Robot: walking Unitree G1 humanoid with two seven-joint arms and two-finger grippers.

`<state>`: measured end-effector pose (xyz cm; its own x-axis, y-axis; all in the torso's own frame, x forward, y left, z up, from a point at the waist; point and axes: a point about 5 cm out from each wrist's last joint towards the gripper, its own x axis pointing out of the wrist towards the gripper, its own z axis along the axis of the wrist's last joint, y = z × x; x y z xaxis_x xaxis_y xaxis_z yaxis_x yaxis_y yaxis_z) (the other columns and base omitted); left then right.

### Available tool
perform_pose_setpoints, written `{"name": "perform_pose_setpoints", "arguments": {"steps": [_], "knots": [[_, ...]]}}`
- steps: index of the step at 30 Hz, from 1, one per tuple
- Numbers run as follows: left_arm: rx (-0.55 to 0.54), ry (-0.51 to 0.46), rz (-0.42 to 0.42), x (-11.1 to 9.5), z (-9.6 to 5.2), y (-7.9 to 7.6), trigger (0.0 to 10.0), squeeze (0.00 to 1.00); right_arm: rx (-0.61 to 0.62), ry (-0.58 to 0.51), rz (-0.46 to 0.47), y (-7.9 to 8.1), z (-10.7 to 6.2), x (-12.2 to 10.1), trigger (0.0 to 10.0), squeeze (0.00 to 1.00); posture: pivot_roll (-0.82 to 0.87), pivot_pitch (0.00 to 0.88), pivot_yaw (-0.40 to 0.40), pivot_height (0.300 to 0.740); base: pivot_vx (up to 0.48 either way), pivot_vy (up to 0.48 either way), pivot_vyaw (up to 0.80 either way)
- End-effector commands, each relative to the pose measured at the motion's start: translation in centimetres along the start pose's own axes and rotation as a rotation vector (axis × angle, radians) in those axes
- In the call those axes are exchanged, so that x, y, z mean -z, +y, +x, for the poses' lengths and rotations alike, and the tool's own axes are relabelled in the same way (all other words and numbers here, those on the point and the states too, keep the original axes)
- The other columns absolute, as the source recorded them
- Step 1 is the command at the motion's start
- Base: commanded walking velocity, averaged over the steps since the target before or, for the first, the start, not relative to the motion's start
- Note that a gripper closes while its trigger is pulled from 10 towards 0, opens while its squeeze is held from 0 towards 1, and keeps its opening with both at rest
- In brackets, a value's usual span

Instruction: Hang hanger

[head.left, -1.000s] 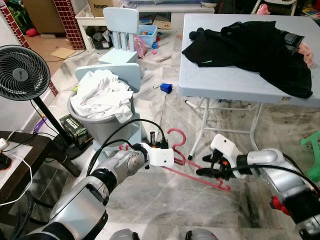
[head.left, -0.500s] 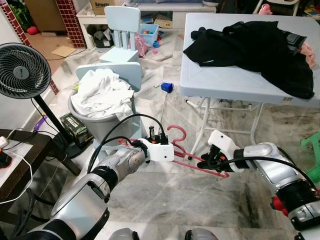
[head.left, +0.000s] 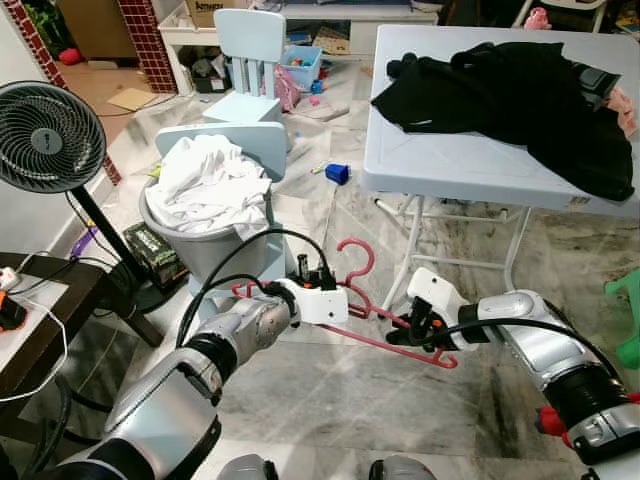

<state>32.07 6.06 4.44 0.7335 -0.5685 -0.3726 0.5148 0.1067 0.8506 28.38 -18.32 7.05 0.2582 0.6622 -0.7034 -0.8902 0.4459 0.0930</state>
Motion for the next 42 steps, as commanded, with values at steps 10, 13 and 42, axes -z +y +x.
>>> {"name": "perform_pose_setpoints", "arguments": {"steps": [10, 13, 42], "knots": [[-0.017, -0.006, 0.021, 0.1, 0.1, 0.8, 10.0, 0.0, -0.035, -0.024, 0.024, 0.1, 0.0, 0.2, 0.0, 0.0, -0.1, 0.0, 0.028, 0.74, 0.0, 0.0, 0.0], [-0.019, -0.007, 0.02, 0.1, 0.1, 0.8, 10.0, 0.0, -0.033, -0.026, 0.03, 0.1, 0.0, 0.3, 0.0, 0.0, -0.1, 0.0, 0.028, 0.74, 0.0, 0.0, 0.0], [0.037, -0.034, -0.167, -0.8, 0.4, 0.5, 10.0, 1.0, 0.156, -0.094, 0.001, -1.9, -0.5, -1.2, 0.0, 0.0, -0.1, 0.0, 0.026, 0.74, 0.0, 0.0, 0.0]]}}
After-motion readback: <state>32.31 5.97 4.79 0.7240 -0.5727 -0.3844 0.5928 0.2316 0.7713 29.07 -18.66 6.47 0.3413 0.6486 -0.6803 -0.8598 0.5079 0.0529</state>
